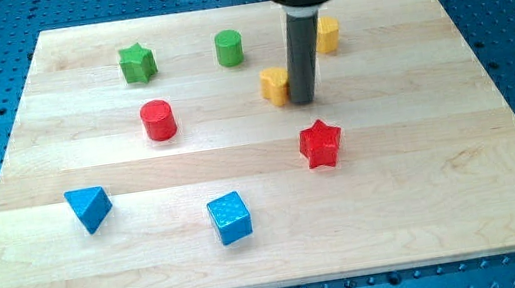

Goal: Place the yellow blocks at the top left of the red star

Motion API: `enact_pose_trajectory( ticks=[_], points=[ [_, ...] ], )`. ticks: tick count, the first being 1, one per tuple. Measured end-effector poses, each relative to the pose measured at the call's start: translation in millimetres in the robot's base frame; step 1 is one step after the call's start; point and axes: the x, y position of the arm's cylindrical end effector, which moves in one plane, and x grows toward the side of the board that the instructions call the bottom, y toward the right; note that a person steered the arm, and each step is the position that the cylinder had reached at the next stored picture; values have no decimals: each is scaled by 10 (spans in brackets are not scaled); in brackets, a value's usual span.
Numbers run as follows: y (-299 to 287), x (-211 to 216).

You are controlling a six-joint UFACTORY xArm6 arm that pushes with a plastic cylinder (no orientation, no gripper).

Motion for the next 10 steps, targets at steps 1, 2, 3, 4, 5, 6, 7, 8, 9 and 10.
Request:
enact_pose_trajectory(
  ticks=[1,2,3,4,5,6,7,8,9,10],
  points=[
    [636,-238],
    [1453,-651],
    [1241,-1069],
    [736,-1074],
    [186,-705],
    [-23,-666],
    [-156,-929],
    [-557,-732],
    [-614,-460],
    [-273,-450]
  ],
)
